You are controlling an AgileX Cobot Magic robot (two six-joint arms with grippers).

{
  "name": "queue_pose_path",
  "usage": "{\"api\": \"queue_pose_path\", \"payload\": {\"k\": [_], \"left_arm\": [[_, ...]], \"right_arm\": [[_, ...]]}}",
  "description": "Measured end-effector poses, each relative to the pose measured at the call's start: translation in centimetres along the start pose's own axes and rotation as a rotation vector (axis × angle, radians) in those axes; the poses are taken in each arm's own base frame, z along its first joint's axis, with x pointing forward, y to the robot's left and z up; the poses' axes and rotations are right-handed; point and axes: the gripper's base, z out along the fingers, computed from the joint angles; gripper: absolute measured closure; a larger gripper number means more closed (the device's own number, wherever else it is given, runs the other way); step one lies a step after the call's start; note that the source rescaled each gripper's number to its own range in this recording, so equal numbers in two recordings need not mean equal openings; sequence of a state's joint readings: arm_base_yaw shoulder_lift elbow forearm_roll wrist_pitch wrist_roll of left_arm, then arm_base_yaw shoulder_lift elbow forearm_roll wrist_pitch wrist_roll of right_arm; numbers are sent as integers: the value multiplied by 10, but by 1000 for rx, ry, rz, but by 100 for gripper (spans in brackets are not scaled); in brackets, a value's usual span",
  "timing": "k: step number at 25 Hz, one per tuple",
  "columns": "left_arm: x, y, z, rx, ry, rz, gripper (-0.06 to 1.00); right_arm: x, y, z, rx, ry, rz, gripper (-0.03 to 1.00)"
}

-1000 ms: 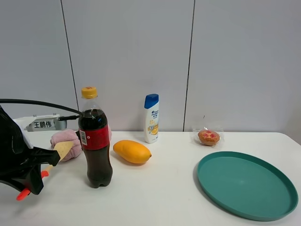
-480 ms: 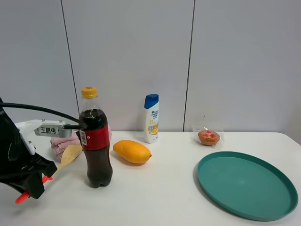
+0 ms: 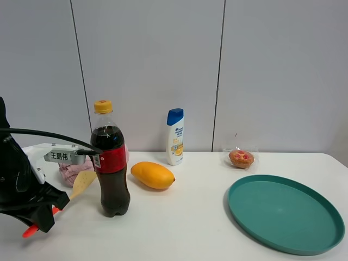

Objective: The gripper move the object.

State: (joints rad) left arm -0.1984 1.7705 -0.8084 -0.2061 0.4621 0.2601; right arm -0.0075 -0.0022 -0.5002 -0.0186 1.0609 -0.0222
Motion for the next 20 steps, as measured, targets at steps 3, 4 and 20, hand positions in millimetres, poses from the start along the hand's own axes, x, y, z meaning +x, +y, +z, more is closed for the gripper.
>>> {"api": "queue_pose_path", "payload": {"k": [3, 4, 20], "left_arm": [[1, 1, 6, 1, 17, 0, 94], [2, 1, 8, 1, 23, 0, 94], [2, 0, 9, 5, 33, 16, -2]], "right_arm": [[0, 0, 0, 0, 0, 0, -3], [0, 0, 0, 0, 0, 0, -3], [0, 0, 0, 0, 0, 0, -3]]}}
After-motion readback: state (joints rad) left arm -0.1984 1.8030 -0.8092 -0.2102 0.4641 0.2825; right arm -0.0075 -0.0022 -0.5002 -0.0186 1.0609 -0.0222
